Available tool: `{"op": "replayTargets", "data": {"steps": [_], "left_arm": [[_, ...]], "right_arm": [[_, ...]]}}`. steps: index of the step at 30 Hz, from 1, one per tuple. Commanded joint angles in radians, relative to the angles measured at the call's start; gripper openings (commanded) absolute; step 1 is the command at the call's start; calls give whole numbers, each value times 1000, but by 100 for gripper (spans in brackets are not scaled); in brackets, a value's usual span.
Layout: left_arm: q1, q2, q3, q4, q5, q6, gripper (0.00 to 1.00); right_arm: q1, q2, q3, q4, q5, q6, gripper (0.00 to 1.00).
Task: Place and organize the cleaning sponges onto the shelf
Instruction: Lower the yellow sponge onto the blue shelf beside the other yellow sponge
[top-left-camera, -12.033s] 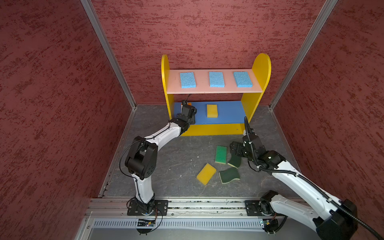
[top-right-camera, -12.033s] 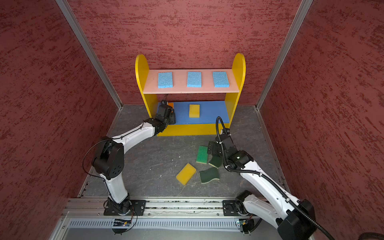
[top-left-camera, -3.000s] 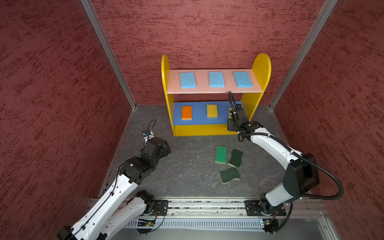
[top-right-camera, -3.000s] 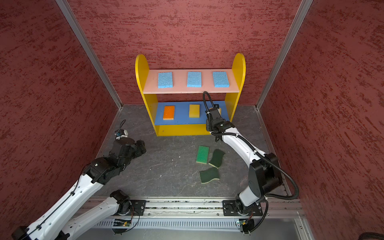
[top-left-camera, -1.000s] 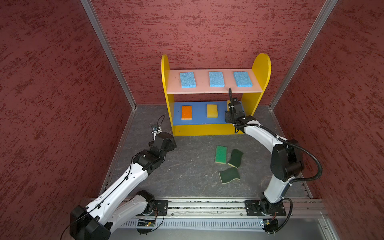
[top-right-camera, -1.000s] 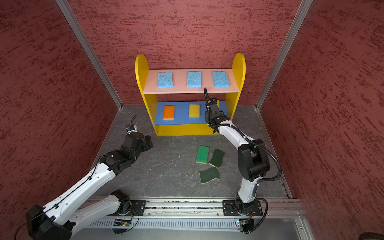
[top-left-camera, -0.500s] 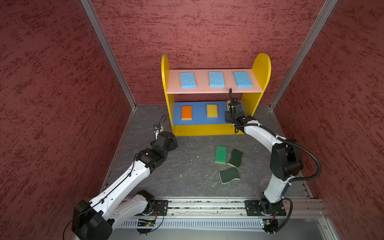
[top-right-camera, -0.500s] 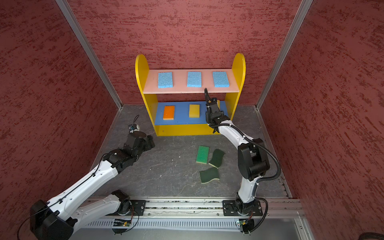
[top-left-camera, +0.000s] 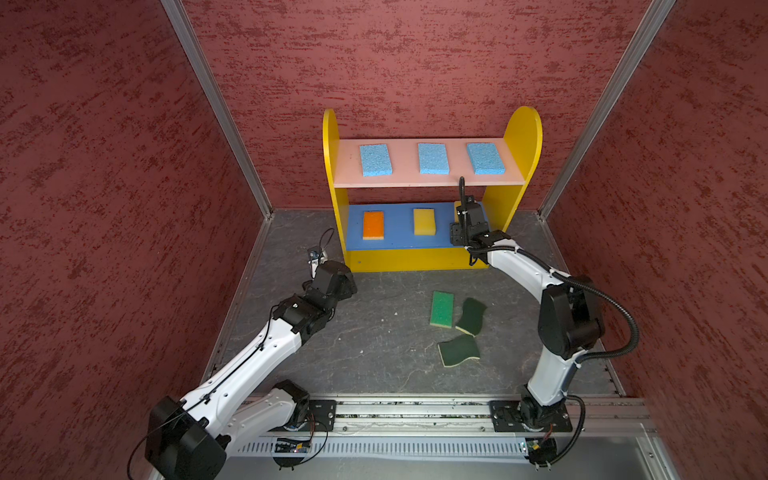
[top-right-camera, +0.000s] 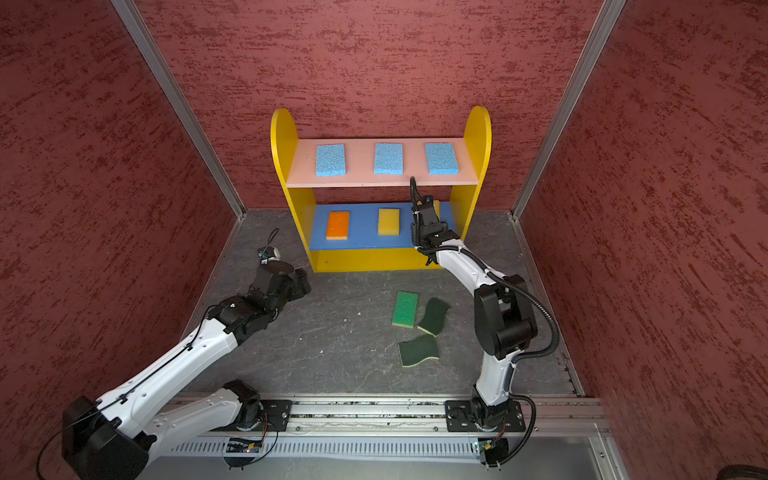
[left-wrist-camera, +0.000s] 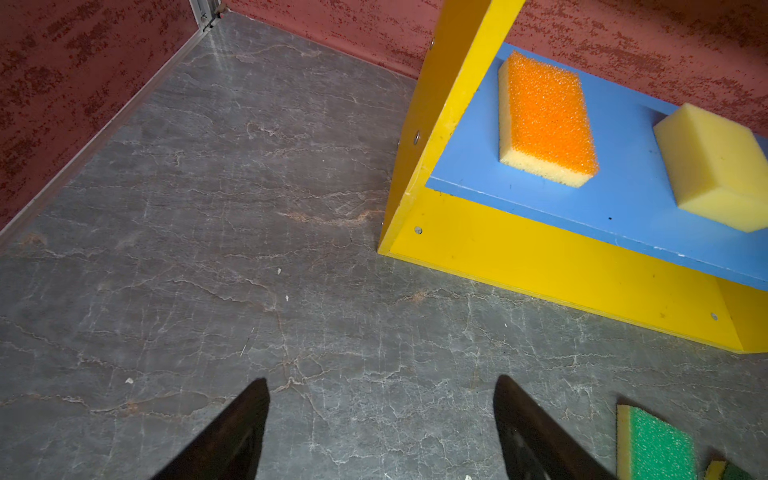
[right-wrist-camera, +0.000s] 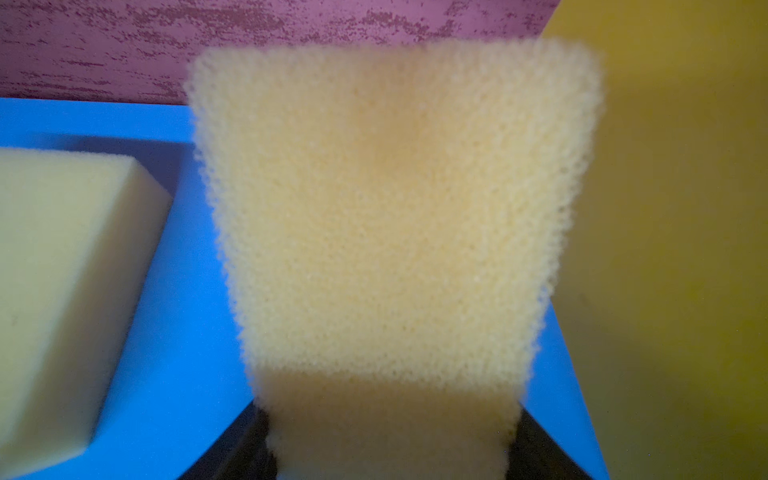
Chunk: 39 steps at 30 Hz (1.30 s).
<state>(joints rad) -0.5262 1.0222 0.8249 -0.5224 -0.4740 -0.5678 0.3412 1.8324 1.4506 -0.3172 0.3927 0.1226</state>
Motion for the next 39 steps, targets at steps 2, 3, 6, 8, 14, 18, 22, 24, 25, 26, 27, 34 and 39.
{"op": "replayTargets", "data": {"steps": [2,3,6,8,14,18,22,24,25,26,27,34,39], "left_arm": [[3,-1,26,8,-9,0,85],[3,1,24,7,-8,0,85],[3,3,20,7,-9,-1,85],[3,3,15,6,-9,-4,85],[3,-11,14,-1,-17,-5,85],[4,-17,11,-1,-23,-3,85],[3,-10,11,0,-19,-3,85],[4,-10,10,0,-16,-4,85],[3,-11,8,1,-15,-6,85],[4,-11,8,0,-15,-5,85],[5,-12,8,1,-15,-5,85],[4,-12,10,1,-15,-5,85],[4,-11,10,1,-13,-7,85]], "right_arm": [[-22,20,39,-59,9,-4,71],[-22,21,39,-58,9,-6,71],[-22,35,53,-71,14,-8,72],[-22,47,61,-77,20,-6,73],[-25,77,88,-100,38,5,75],[-25,70,84,-107,44,17,77],[-24,67,84,-109,49,12,78],[-24,70,86,-110,54,6,79],[-25,73,86,-112,56,4,80],[-24,74,87,-114,58,5,80],[-25,75,89,-115,60,5,80],[-26,74,89,-118,72,3,81],[-26,78,85,-115,71,-9,82]]}}
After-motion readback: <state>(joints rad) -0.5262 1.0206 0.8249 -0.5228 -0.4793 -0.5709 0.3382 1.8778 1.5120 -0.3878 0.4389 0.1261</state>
